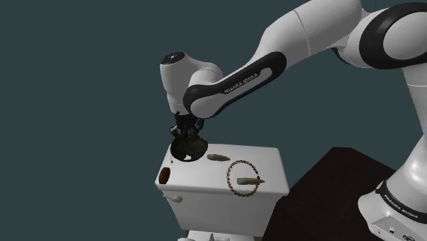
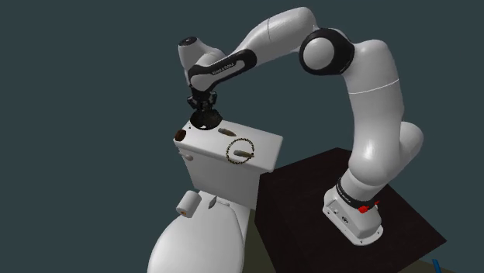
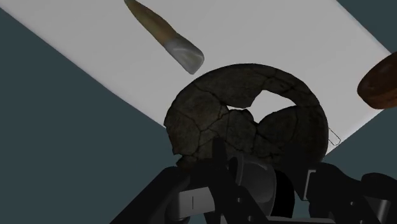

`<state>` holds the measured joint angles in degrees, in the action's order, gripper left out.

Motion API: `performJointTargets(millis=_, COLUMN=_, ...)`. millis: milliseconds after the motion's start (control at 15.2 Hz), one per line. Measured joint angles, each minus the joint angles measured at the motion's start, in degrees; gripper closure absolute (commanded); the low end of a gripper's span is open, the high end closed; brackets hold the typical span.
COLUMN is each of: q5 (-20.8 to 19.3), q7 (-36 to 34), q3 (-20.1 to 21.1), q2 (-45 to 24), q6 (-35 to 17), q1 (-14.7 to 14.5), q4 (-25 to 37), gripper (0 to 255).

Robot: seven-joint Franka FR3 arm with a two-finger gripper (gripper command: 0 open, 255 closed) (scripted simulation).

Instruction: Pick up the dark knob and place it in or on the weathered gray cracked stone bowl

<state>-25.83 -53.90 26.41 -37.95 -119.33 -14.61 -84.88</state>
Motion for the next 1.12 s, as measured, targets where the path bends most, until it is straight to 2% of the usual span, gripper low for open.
performJointTargets(millis=66, q5=-0.20, q7=1.08, q3=-0.46, q2=-2.38, q6=1.65, q1=-0.53, q4=4.16, gripper=255)
performJointTargets(millis=198, q5=-0.52, q7=1.63, q3=-0.91, q2=-4.09, q6=1.86, q1=-0.72, q4=6.16, gripper=255)
performJointTargets(millis=1122, q5=-2.48, q7=0.19, q3=-2.43, q2=-8.61, q6=-3.37, q1=-1.42, q4=5.23, gripper=255)
